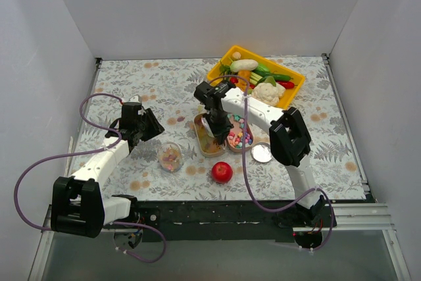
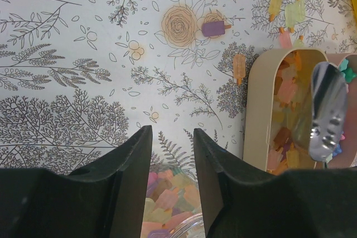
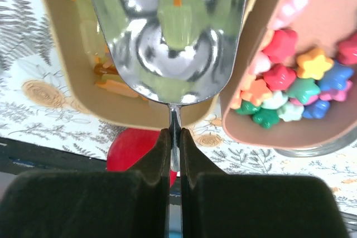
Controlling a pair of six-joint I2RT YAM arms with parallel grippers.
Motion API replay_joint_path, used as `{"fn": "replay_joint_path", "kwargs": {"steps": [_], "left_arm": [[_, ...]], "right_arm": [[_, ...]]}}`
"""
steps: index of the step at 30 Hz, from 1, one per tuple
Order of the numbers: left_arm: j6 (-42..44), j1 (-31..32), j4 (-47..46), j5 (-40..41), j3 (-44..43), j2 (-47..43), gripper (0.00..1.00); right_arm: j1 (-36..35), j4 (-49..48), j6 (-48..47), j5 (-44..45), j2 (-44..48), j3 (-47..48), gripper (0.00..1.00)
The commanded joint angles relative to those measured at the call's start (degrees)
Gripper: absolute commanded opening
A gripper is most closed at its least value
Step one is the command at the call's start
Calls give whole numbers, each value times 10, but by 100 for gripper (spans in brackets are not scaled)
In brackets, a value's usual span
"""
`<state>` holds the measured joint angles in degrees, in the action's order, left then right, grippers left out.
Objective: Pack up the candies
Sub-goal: Scoop the fake candies from the storage box.
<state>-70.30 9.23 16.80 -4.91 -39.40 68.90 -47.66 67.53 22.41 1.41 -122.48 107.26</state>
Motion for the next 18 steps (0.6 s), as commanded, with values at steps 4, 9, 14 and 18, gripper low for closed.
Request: {"fn": "replay_joint_path", "kwargs": {"steps": [4, 9, 14, 18], "left_arm": [[4, 3, 8, 1, -17, -3, 35], [2, 2, 10, 0, -17, -7, 35], [0, 3, 11, -1, -20, -15, 35], [0, 3, 12, 3, -22, -14, 35]], "right_arm": [[-10, 71, 5, -3, 66, 98, 1], [-36, 75, 17, -97, 101, 75, 1], [-75, 75, 22, -192, 123, 55, 1], [-80, 74, 29, -279, 131, 64, 1]]}}
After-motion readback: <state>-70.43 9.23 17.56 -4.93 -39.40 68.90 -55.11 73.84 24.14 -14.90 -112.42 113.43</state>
